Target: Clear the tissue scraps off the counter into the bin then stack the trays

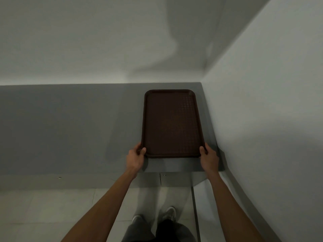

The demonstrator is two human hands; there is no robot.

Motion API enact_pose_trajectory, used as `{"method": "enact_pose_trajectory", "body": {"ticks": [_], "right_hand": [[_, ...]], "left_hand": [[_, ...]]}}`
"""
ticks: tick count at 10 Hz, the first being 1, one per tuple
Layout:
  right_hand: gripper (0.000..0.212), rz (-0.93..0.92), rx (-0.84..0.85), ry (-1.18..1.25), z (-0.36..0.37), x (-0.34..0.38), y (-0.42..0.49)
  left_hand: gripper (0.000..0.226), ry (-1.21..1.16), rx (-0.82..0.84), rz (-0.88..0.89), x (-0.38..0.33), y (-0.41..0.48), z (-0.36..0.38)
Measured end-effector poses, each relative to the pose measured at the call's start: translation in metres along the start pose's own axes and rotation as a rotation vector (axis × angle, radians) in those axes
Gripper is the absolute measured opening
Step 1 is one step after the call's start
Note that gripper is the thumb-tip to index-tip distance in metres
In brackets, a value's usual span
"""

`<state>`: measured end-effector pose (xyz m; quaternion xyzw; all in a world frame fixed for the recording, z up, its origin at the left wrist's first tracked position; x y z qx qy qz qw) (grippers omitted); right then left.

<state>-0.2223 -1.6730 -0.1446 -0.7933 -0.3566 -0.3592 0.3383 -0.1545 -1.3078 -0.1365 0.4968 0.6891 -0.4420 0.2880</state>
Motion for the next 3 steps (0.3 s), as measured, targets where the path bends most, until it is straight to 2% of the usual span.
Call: {"method": "enact_pose_trajectory", "body": {"ticks": [1,3], "right_hand": [[0.051,0.046,-0.055,-0.018,-0.001,0.002,-0.01],[0.051,0.044,-0.193,-0.037,0.001,0.002,-0.06]], "left_hand": [[0.041,0.075,0.066,0.042,-0.006,-0.004,-0.003],[0.048,0.165,0.094,0.122,0.006,-0.032,-0.024]]}}
Point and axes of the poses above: each hand's wrist, its own y-axis towards the middle knuckle, its own z-axis out of the palm, x = y × z, the point moved 9 cm from there along y, towards the middle knuckle, and after that the axes turned 1 degree about x, right-handed, at the moved point
